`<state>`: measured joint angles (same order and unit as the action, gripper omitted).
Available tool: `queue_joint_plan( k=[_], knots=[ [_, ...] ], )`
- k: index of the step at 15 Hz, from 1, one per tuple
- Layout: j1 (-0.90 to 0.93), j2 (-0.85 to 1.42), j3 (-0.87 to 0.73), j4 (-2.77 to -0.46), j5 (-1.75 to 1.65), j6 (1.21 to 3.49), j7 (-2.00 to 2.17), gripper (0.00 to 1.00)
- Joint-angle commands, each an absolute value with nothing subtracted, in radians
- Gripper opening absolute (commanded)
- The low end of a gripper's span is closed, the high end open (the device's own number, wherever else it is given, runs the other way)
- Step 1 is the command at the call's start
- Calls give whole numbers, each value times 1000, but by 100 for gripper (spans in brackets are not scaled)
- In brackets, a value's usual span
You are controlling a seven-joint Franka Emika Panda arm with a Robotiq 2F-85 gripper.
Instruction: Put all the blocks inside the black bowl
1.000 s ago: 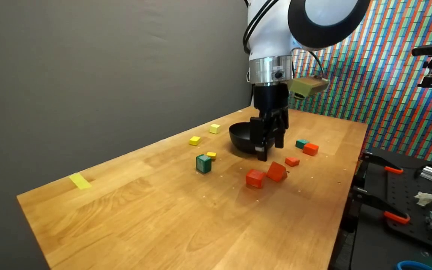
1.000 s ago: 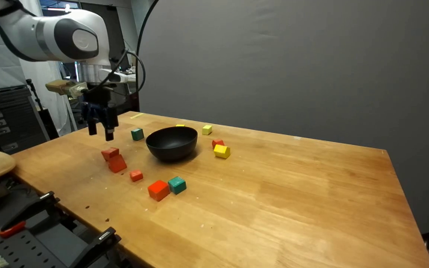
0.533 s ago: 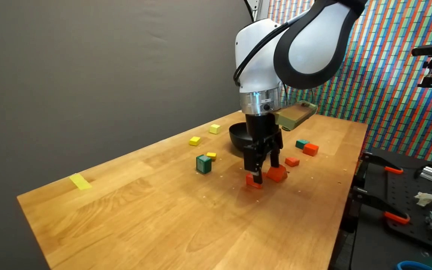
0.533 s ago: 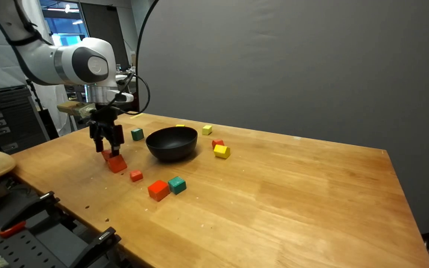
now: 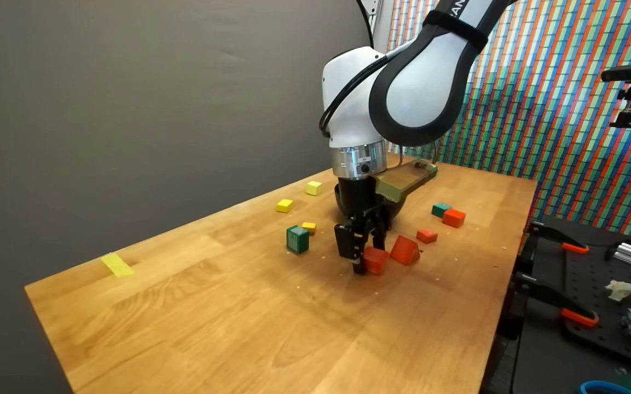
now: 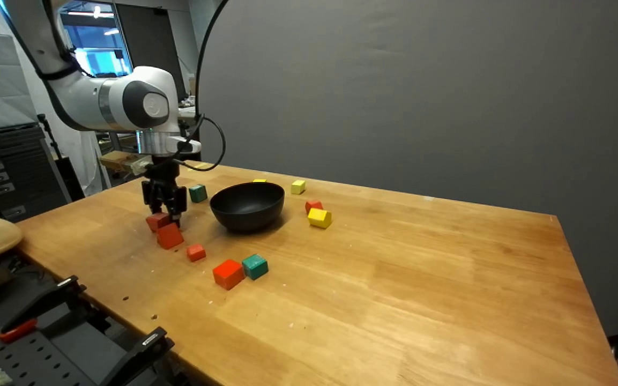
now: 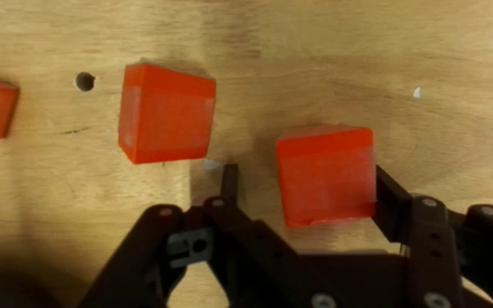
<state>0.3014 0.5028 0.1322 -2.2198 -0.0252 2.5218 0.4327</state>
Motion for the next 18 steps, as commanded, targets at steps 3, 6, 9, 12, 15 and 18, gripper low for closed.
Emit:
queue_joint_plan(
  k=[3,6,9,12,15,18],
  knots=[
    [332,464,107,-2227,-27,2499,436,27],
    [283,400,140,-2269,28,2471,374,19],
    [248,304,111,-2328,50,2496,385,19],
    [186,218,86,-2347,94,2531,382,19],
    [128,186,54,-2304,124,2505,391,19],
    [95,245,23,-2223,100,2457,405,19]
  ],
)
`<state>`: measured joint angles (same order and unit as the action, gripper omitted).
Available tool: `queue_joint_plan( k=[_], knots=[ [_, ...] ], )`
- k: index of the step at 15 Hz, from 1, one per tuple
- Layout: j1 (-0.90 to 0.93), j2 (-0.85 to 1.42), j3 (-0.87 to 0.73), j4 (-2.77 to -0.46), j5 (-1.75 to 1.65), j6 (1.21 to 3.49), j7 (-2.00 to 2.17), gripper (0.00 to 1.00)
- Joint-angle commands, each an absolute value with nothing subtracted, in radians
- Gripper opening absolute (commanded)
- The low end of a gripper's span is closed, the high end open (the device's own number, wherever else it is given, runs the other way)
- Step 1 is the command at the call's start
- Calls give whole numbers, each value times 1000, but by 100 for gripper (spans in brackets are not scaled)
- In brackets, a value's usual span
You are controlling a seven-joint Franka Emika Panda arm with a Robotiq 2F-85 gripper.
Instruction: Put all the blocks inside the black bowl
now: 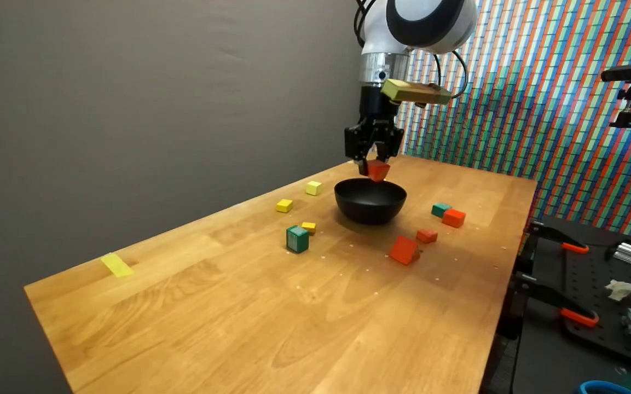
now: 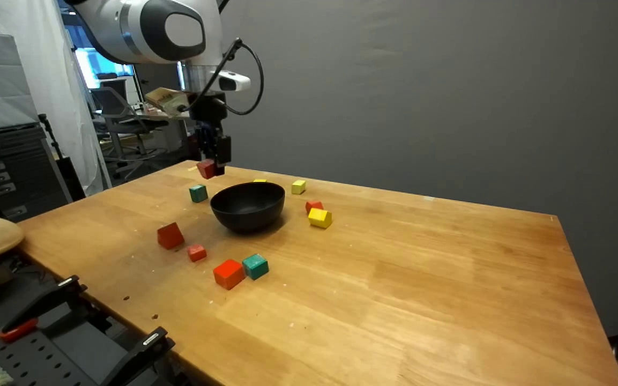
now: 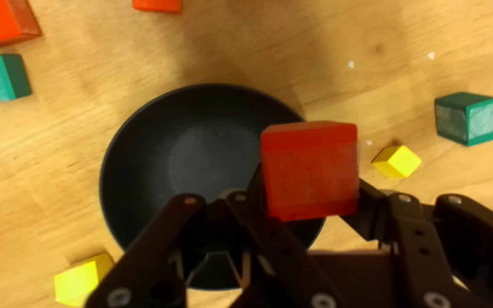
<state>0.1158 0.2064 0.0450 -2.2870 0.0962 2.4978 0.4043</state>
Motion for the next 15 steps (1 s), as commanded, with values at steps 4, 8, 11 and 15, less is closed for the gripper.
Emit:
queue_joint_plan(
  k=[4,8,11,15],
  knots=[
    [70,336,7,-2118,108,2373,389,20],
    [61,378,10,-2057,117,2307,370,70],
    [65,307,38,-2082,133,2249,309,93],
    [101,145,97,-2139,117,2190,202,100]
  ],
)
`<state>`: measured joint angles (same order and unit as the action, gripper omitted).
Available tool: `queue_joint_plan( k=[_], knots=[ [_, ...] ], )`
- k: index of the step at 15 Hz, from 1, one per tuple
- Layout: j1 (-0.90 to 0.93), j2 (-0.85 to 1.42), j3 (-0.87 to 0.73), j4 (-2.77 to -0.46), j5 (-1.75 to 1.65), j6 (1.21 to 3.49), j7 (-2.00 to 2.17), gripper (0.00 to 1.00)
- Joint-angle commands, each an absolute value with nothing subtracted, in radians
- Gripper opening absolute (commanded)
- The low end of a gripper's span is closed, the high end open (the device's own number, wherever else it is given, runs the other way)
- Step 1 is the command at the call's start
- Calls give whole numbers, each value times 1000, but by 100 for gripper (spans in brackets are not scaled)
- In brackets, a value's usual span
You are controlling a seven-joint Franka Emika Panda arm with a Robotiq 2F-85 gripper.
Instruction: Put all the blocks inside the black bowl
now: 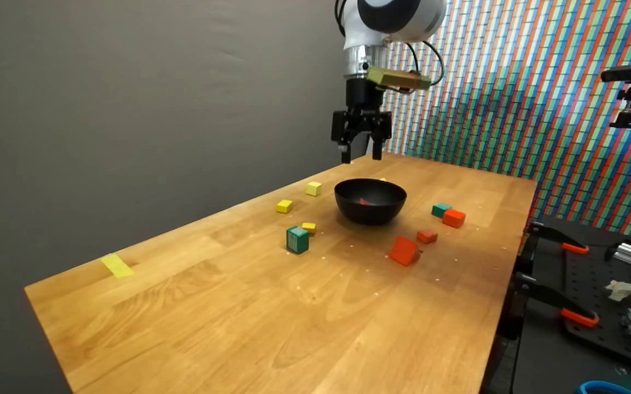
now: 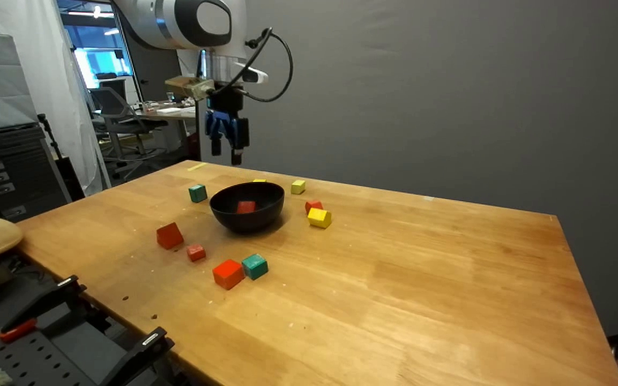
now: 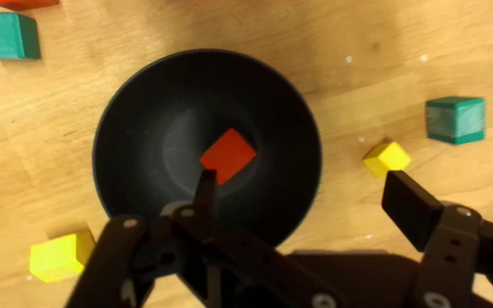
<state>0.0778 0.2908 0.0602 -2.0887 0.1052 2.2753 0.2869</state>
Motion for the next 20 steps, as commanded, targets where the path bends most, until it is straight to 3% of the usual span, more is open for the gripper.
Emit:
queue_joint_plan(
  k=[1,4,11,16,20],
  knots=[
    [111,118,114,-2128,114,2134,178,100],
    [144,90,157,-2080,116,2058,92,100],
    [143,131,136,-2104,108,2133,199,100],
    [192,361,137,-2007,11,2350,260,100],
    [278,559,111,-1852,-111,2389,277,100]
  ],
)
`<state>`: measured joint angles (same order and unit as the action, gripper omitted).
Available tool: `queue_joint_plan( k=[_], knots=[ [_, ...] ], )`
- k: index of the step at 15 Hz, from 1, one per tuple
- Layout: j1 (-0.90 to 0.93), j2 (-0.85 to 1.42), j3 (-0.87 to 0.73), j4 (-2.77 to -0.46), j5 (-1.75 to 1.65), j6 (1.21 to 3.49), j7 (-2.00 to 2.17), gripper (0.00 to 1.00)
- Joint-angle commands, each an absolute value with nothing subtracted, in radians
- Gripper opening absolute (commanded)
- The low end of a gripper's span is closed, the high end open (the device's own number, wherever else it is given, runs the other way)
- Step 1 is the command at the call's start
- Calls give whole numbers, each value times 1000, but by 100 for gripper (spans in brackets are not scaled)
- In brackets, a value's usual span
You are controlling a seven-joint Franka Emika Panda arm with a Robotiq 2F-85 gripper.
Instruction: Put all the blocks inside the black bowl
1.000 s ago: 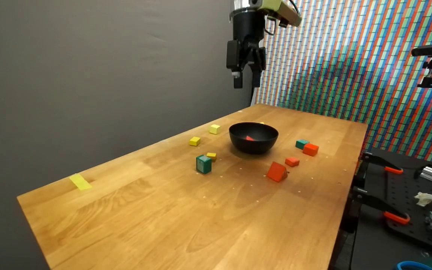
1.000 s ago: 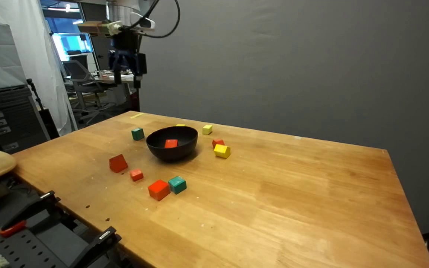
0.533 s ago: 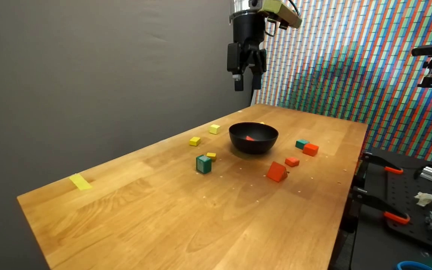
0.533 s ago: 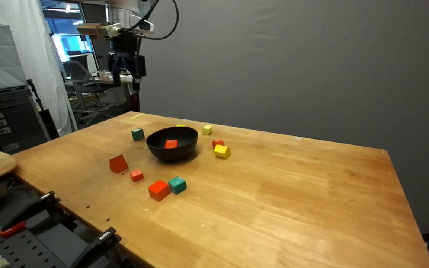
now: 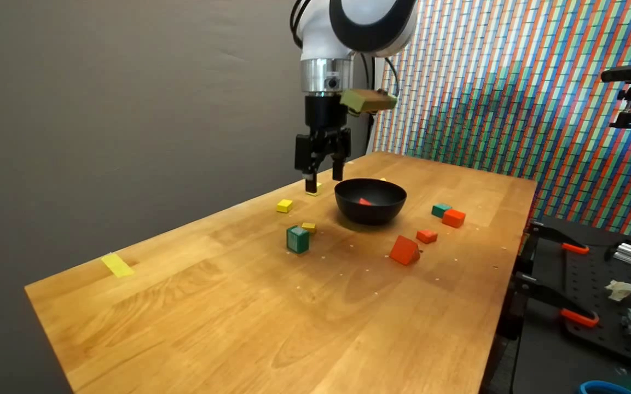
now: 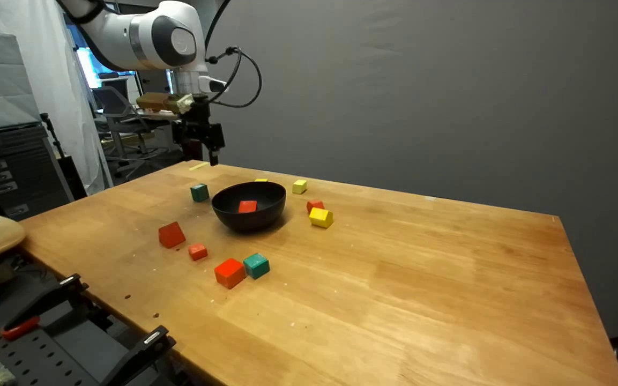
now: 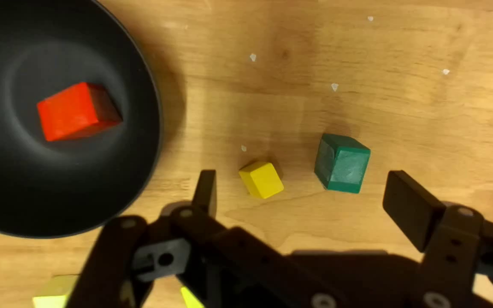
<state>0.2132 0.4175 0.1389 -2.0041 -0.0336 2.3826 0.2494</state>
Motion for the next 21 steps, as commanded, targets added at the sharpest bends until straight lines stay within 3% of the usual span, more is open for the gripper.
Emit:
queue_joint_plan(
  k=[1,7,8,10,15,17,18,19,21],
  knots=[
    [295,601,108,-1808,-124,2379,274,100],
    [301,763,133,-1622,-59,2333,217,100],
    [301,776,132,-1607,-55,2327,218,75],
    [302,793,128,-1588,-52,2313,223,68],
    [296,771,141,-1609,-7,2253,225,26],
    [296,743,141,-1640,4,2233,234,16],
    [294,733,142,-1648,13,2210,238,36],
    [292,726,142,-1652,22,2190,243,49],
    [291,720,138,-1656,33,2165,250,55]
  ],
)
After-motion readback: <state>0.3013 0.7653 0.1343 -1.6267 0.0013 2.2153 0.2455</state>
